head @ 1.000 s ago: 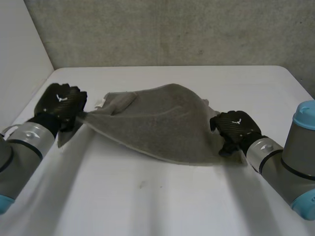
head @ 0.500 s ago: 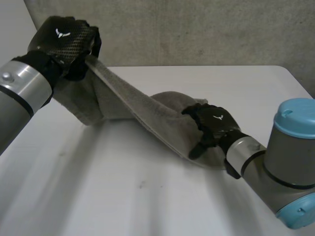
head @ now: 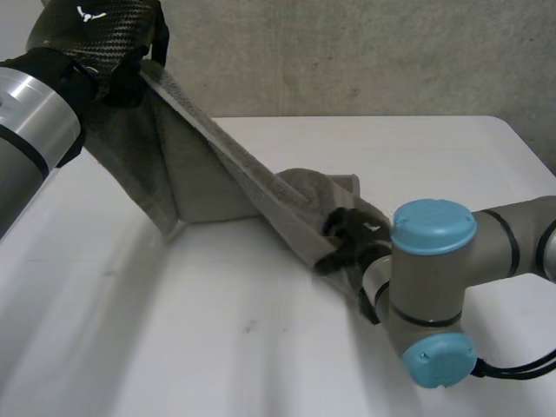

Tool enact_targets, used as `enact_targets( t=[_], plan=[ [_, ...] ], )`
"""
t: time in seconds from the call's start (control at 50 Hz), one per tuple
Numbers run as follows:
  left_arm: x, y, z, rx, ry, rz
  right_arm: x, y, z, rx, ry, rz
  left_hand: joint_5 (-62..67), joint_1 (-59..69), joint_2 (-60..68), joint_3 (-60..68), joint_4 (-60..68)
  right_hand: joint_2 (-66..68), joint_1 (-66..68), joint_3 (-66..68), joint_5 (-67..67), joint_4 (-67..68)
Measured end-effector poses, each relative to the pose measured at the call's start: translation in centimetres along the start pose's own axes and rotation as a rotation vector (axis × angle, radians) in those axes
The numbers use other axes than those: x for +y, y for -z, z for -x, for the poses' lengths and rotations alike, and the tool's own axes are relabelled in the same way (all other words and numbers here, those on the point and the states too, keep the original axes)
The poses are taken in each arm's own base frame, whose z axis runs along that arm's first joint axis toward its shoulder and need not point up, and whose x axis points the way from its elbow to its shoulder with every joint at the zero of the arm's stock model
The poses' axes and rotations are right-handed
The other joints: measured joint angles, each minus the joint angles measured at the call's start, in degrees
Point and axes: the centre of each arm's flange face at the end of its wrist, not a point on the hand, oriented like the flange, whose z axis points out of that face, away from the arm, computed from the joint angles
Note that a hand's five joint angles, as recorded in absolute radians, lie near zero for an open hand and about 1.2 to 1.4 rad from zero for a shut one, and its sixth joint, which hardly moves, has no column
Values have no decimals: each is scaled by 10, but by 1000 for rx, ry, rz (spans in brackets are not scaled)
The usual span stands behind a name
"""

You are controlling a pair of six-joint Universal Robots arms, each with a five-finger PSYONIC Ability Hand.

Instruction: Fold the laundry

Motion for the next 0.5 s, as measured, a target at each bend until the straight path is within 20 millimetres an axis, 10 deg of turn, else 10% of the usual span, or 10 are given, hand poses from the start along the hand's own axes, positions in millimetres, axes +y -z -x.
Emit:
enact_targets(
  t=[0.1,0.26,0.5],
  plan=[
    [9,-2,13,-35,4,28,-30,-9,-44,133,40,-96,0,0,0,0,0,269,222,266,251,262],
    [33,-3,33,-90,0,99,-66,-6,-87,191,174,-177,0,0,0,0,0,317,245,320,295,325],
    [69,12,41,-105,10,249,-143,50,-70,110,600,-227,0,1,0,0,0,317,245,320,300,327]
  ],
)
